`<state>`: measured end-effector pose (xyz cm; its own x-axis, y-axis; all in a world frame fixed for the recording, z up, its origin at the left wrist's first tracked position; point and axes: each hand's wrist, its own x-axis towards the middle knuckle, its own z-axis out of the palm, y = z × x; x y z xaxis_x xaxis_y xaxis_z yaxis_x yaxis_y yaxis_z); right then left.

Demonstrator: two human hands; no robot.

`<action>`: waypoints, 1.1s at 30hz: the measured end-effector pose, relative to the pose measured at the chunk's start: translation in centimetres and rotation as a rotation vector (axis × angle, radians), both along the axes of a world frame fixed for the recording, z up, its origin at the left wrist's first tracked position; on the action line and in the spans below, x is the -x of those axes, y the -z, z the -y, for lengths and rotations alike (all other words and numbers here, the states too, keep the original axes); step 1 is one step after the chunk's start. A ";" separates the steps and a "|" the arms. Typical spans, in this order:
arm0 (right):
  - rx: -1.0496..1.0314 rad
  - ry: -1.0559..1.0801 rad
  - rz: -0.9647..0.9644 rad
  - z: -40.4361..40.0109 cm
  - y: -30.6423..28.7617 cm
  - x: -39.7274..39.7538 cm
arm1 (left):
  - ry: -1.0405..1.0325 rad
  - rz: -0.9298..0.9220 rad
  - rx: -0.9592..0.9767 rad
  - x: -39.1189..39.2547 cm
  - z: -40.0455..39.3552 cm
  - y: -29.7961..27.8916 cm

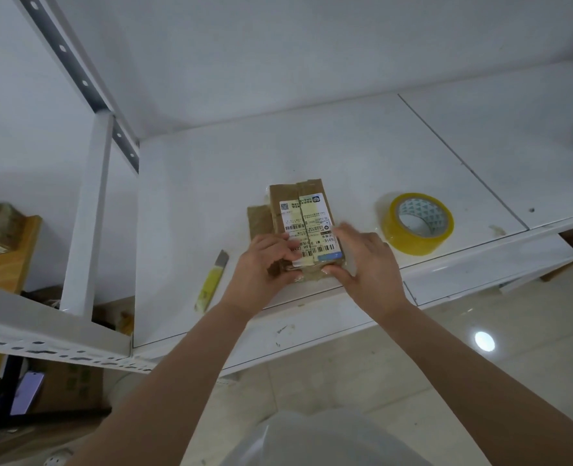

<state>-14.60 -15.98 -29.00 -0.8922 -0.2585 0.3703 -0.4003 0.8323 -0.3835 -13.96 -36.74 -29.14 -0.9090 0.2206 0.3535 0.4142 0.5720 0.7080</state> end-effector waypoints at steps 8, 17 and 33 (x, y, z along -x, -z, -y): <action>-0.024 0.060 -0.070 -0.5 0.4 -0.1 | -0.037 0.047 -0.021 0.3 -0.2 0.0; -0.032 -0.118 0.048 -4.1 -0.4 0.3 | -0.054 0.012 -0.023 0.2 -0.4 0.3; -0.135 -0.343 0.166 -2.0 -0.1 2.3 | -0.099 0.001 0.143 -0.7 -1.9 0.2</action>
